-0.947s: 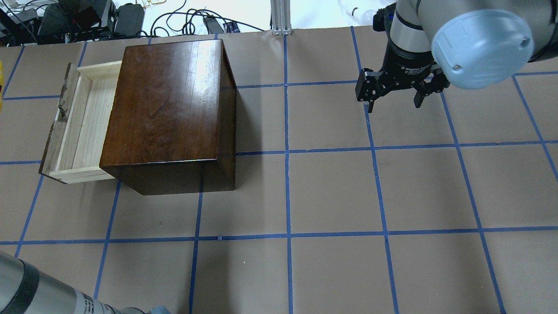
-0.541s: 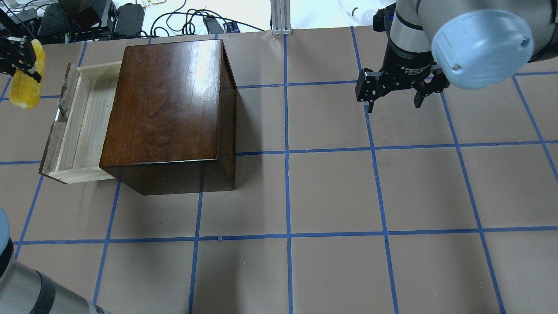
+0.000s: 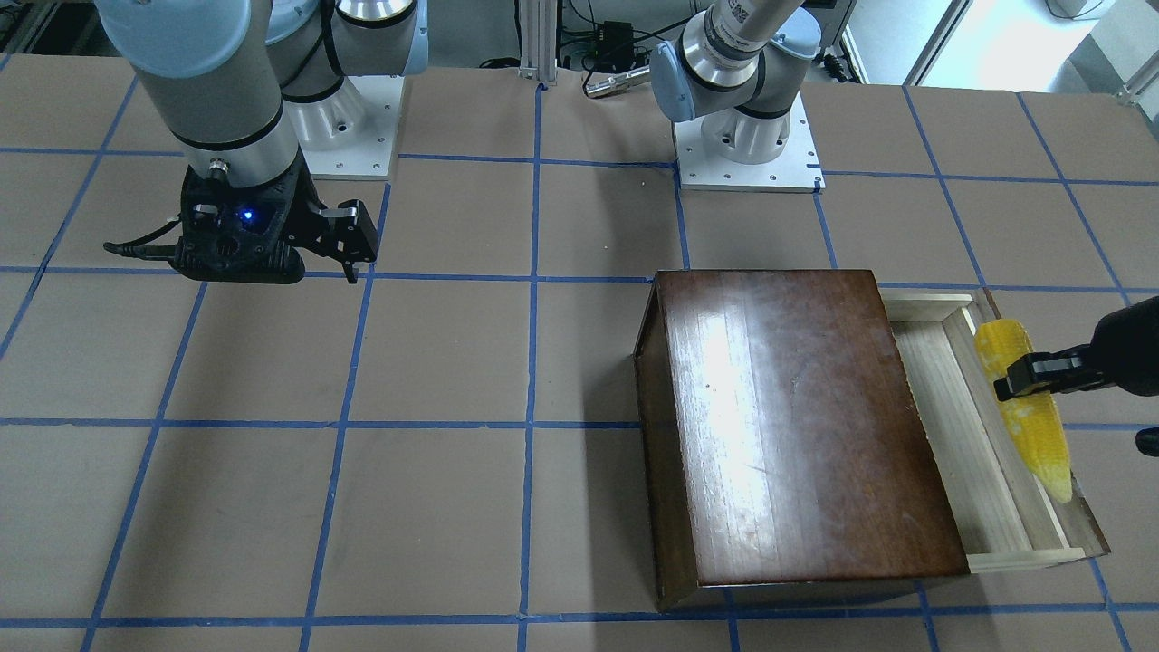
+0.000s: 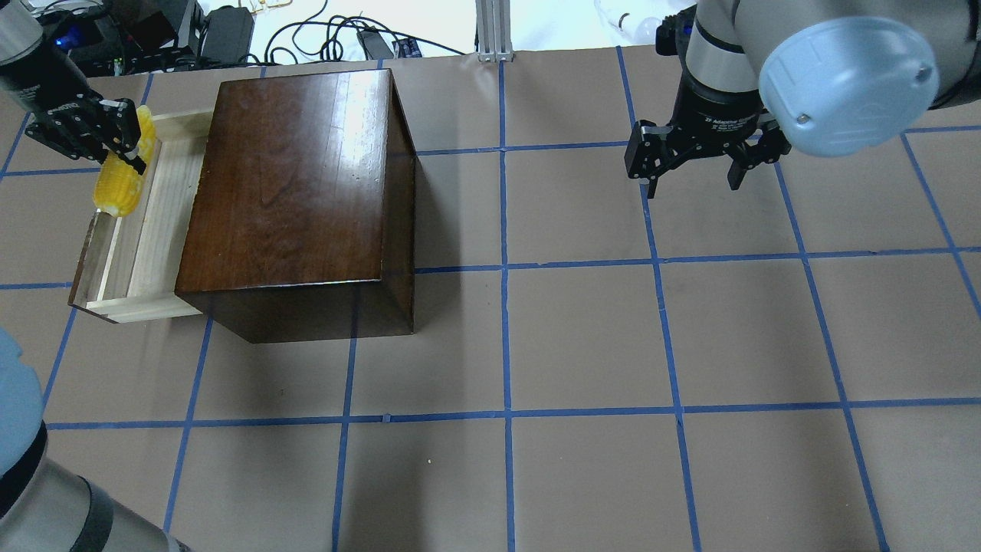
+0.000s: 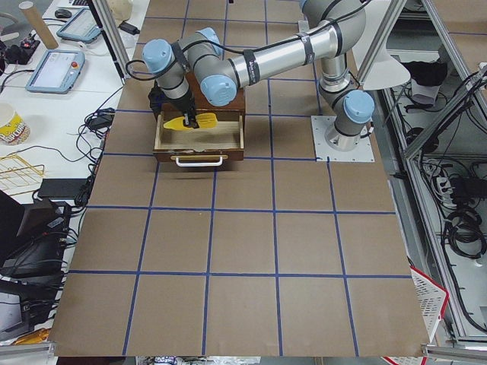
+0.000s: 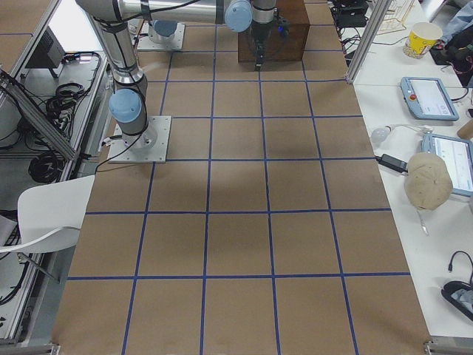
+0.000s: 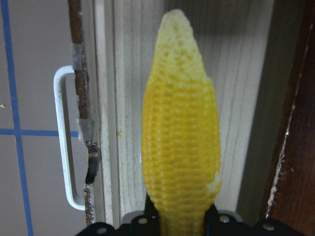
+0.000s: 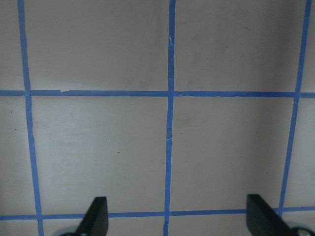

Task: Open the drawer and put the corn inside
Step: 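Carry the corn over the open drawer and lower it inside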

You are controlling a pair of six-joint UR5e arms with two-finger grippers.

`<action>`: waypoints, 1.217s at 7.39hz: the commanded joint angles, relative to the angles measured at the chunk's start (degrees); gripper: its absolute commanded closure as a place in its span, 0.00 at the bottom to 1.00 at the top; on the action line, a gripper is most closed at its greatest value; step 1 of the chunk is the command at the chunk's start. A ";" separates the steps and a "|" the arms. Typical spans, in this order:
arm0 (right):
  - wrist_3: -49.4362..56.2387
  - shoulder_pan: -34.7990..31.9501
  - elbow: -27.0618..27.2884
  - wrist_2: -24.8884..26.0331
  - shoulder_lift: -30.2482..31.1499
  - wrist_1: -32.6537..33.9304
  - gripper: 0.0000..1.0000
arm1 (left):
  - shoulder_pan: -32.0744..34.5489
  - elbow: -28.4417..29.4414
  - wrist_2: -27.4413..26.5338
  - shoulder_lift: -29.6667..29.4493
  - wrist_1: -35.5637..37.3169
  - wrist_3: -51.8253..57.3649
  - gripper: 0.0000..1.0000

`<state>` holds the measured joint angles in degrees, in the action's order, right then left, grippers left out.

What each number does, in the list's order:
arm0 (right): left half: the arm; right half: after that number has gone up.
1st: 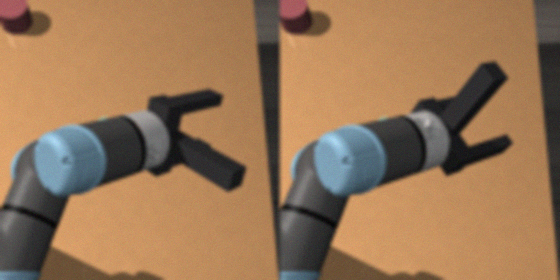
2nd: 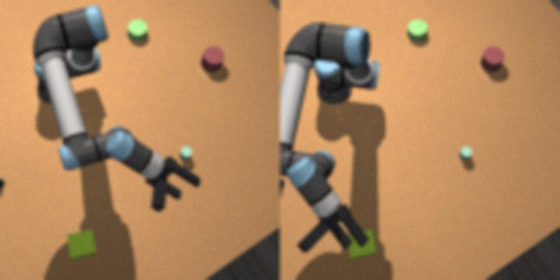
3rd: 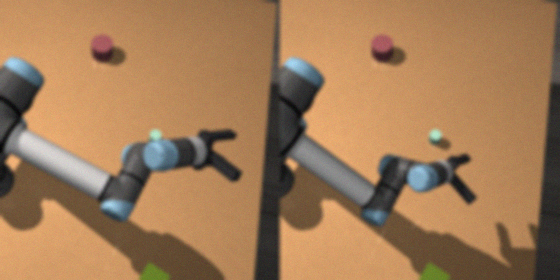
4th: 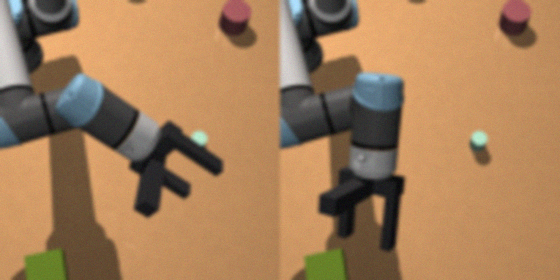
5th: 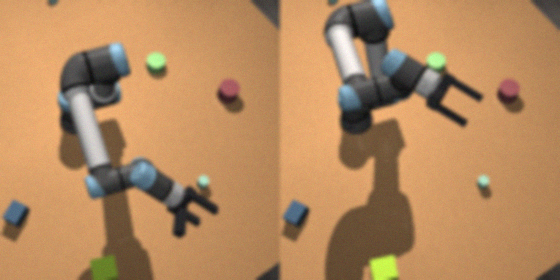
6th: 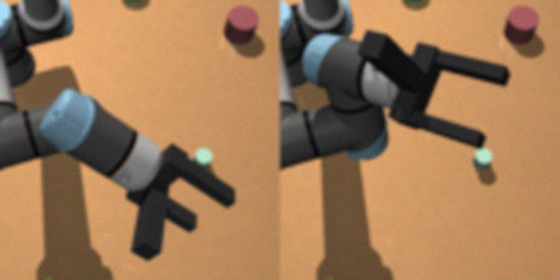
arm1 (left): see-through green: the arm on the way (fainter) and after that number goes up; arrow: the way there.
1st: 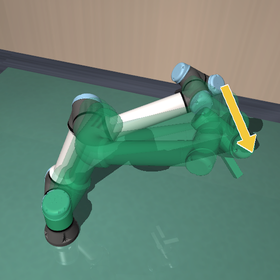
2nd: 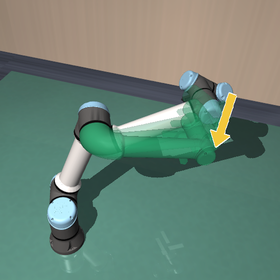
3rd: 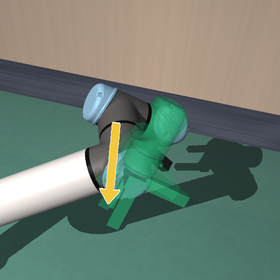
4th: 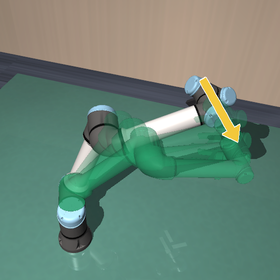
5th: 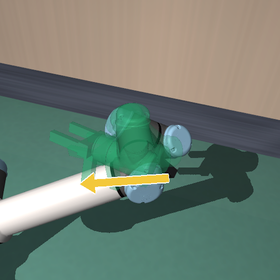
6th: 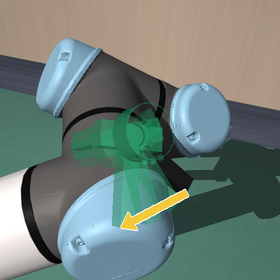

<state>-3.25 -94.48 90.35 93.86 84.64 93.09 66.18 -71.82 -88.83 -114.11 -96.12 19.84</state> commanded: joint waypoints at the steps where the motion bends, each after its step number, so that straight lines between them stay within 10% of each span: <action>1: 0.00 0.00 0.00 0.00 0.00 0.07 0.00 | 0.00 -1.73 1.19 -1.19 2.50 0.46 1.00; 7: 0.00 0.00 0.00 0.00 0.00 -0.02 0.00 | 0.00 -7.98 1.99 -3.13 12.26 1.43 0.71; 8: 0.00 0.00 0.00 0.00 0.00 0.07 0.00 | 0.00 -8.07 1.99 -3.39 12.70 1.96 0.30; 9: 0.00 0.00 0.00 0.00 0.00 -0.02 0.00 | 0.00 -8.16 1.99 -3.40 12.71 1.96 0.16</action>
<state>-3.25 -94.48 90.35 93.87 84.64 93.11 66.18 -79.84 -86.83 -117.35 -83.73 21.56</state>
